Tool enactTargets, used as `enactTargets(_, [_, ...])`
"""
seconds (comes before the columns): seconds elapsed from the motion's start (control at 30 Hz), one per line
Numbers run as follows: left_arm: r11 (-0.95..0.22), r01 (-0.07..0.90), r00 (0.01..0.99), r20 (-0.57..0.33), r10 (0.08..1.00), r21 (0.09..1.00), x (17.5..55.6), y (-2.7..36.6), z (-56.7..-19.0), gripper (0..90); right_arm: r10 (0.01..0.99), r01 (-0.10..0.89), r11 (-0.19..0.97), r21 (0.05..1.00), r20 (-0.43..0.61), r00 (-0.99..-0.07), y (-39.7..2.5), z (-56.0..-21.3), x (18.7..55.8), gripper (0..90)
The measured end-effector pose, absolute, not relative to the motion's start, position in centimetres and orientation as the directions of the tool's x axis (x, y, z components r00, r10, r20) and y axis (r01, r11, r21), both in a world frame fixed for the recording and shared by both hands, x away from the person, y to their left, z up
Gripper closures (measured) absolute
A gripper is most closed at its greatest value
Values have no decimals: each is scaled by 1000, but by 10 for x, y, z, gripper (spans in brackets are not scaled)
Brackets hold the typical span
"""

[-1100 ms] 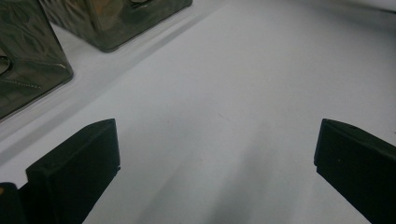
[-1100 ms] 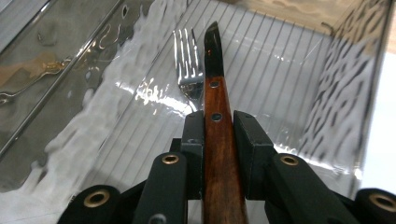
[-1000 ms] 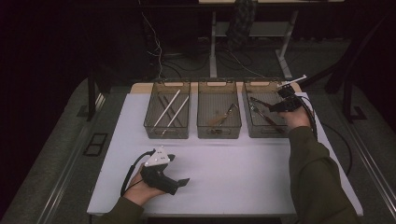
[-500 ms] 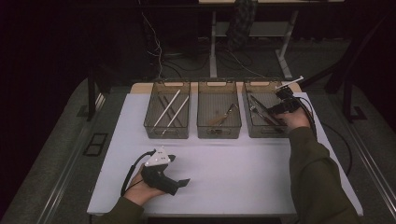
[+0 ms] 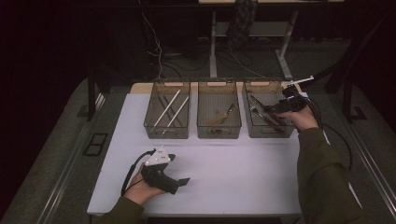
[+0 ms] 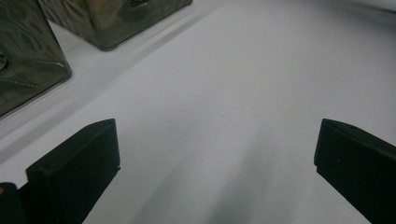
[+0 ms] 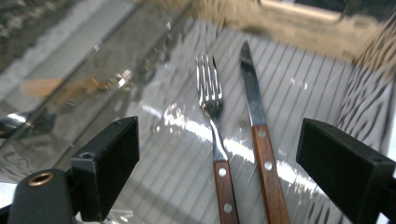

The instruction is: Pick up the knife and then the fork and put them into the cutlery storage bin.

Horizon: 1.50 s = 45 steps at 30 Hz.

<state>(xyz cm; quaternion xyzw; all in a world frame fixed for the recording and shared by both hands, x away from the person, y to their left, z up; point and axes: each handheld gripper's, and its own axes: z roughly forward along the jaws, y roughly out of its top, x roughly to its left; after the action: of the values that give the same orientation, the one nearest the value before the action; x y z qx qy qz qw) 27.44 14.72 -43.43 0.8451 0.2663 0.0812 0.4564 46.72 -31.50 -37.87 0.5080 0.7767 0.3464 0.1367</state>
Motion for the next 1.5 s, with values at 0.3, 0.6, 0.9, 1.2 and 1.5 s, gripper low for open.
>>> enactTargets(0.3, [-418, 380, 841, -121, 527, 826, 280, 150, -437, 0, 844, 640, 236, 731, 173, -508, -319, -371, 450, 100])
enactTargets(0.6, [-408, 380, 844, -130, 521, 830, 280, 153, -436, 0, 810, 575, 265, 774, 145, -568, -315, -369, 418, 101])
enactTargets(0.9, [-398, 377, 845, -135, 517, 837, 280, 155, -434, 0, 756, 483, 272, 832, 126, -643, -302, -364, 373, 101])
enactTargets(1.2, [-389, 368, 851, -137, 508, 844, 281, 156, -432, 0, 739, 443, 265, 857, 115, -664, -290, -384, 333, 101])
enactTargets(1.5, [-389, 367, 853, -138, 504, 845, 280, 155, -432, 0, 720, 446, 281, 850, 121, -683, -288, -405, 310, 100])
